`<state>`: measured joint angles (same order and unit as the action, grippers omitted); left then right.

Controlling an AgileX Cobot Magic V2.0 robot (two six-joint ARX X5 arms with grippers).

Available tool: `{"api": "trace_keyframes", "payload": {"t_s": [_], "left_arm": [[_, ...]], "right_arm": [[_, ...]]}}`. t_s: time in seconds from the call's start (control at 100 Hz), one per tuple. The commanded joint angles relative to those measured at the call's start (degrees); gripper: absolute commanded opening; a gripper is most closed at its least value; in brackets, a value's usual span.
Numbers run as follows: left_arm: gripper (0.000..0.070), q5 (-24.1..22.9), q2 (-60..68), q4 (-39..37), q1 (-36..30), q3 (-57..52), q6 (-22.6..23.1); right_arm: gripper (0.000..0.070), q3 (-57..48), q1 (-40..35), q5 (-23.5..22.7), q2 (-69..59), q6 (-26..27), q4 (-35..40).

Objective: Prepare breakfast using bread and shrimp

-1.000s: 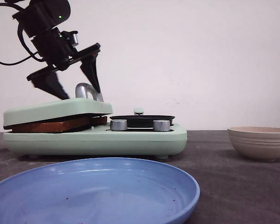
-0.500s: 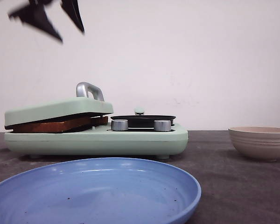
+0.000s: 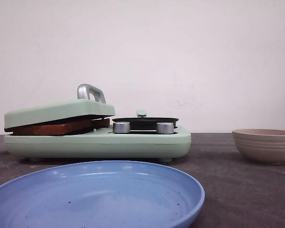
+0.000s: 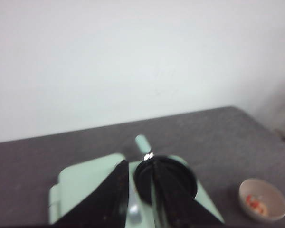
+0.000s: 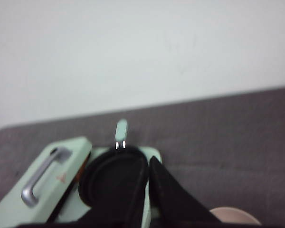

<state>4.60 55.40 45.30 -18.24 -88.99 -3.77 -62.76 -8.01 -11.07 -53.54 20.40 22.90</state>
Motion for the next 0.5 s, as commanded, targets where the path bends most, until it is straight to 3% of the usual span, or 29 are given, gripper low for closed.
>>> {"api": "trace_keyframes", "payload": {"t_s": [0.0,0.06,0.13,0.24,0.28,0.49], "left_arm": [[0.0,-0.31,0.13,1.6,-0.17,-0.94,1.53],[0.0,-0.28,-0.96,3.37,-0.26,-0.94,1.51],[0.0,-0.28,-2.21,5.07,-0.57,-0.94,1.51],[0.0,-0.33,-4.26,6.95,-1.49,-0.94,1.53],[0.0,-0.33,-5.14,7.32,-1.79,-0.94,1.51],[0.0,-0.35,-9.38,7.43,-3.43,-0.94,1.55]], "right_arm": [[0.0004,-2.6,3.32,-6.47,-7.13,-0.96,1.73],[0.0005,-4.55,5.9,-9.84,-12.35,-1.07,3.69],[0.0042,-6.01,8.44,-10.6,-17.75,-1.92,6.64],[0.0322,-6.36,11.06,-10.56,-24.65,-1.88,9.66],[0.0391,-6.36,11.85,-10.47,-26.82,-1.73,10.78],[0.0404,-6.36,14.19,-9.75,-35.85,-1.88,14.93]]}}
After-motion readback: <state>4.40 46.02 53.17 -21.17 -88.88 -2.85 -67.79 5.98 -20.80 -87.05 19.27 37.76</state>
